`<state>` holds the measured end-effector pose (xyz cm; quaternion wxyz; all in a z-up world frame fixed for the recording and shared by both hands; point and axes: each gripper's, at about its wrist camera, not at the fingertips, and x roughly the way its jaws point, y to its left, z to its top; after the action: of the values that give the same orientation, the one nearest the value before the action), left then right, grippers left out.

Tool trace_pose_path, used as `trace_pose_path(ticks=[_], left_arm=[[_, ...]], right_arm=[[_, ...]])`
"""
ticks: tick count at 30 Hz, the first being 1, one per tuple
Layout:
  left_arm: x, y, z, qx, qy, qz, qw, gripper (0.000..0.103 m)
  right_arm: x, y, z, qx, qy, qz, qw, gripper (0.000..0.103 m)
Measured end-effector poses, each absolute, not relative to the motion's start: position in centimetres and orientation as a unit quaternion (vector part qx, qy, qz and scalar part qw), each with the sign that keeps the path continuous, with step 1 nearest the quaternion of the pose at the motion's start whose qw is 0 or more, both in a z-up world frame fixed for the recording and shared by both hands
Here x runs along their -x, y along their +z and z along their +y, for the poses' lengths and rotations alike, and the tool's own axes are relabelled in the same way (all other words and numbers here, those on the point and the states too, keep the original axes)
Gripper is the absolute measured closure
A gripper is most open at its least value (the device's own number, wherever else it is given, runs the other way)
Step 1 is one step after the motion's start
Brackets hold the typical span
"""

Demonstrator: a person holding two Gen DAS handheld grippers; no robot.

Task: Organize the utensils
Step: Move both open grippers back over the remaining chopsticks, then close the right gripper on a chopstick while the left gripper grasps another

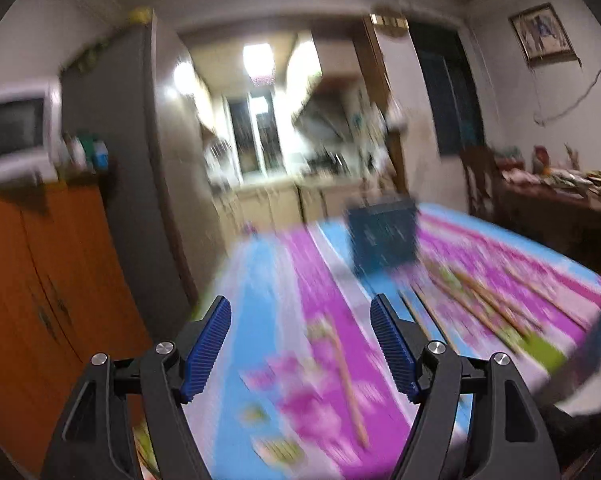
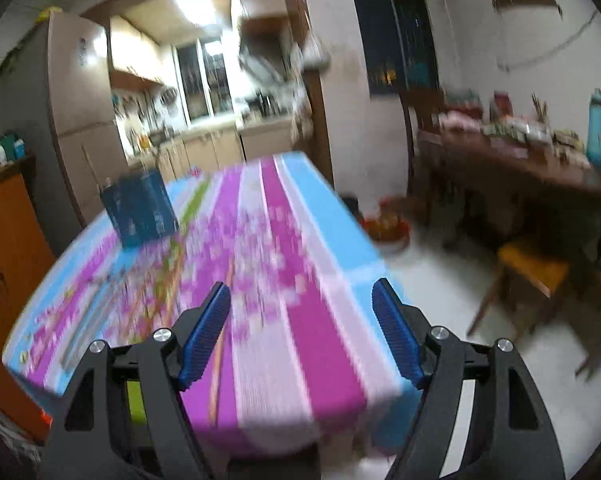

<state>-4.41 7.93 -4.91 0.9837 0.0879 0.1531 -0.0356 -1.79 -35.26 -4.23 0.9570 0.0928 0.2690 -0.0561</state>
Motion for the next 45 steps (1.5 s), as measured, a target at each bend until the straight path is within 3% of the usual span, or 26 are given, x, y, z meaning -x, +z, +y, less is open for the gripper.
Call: trace_pose_path(ticks=[3,10,12,18,36,39,42,44,45], left_arm=[[5.7,-8.7,6.0,-0.094,-0.057,0.201,0.973,0.031],[4.9,-11.9,2.3,-0.063,-0.126,0.271,0.952,0.081],[4.4,-12.2,1.0,-0.07,-0.135,0.276,0.949,0.088],[2.7,-13.2,-1.9,-0.095,-0.141,0.285,0.943,0.089],[0.6,-14.6,-2.7,-0.1,-0.123,0.281,0.947,0.089],[0.7,-14.6,-2.4,-0.086,-0.128,0.277,0.948,0.093],[1.0,-14.7,-2.4,-0.085,-0.126,0.271,0.951,0.094],[1.1,-14.7,-2.5,-0.086,-0.126,0.268,0.951,0.095],[1.2,-14.7,-2.6,-0.085,-0.126,0.268,0.951,0.095]], right_arm=[[2.6,-6.5,-33.6,-0.083,-0.05,0.295,0.951,0.033],[3.5,-9.3,-29.1,-0.04,0.003,0.306,0.951,0.033],[3.7,-9.4,-27.8,-0.026,0.021,0.302,0.953,0.033],[4.5,-9.5,-25.4,0.023,0.046,0.281,0.958,0.033],[4.1,-9.9,-25.1,0.028,0.069,0.286,0.955,0.034],[3.8,-9.9,-24.6,0.036,0.077,0.283,0.955,0.04],[3.4,-9.8,-23.5,0.047,0.091,0.275,0.956,0.054],[3.1,-9.8,-22.7,0.059,0.099,0.268,0.957,0.072],[2.8,-9.8,-22.2,0.066,0.103,0.264,0.957,0.076]])
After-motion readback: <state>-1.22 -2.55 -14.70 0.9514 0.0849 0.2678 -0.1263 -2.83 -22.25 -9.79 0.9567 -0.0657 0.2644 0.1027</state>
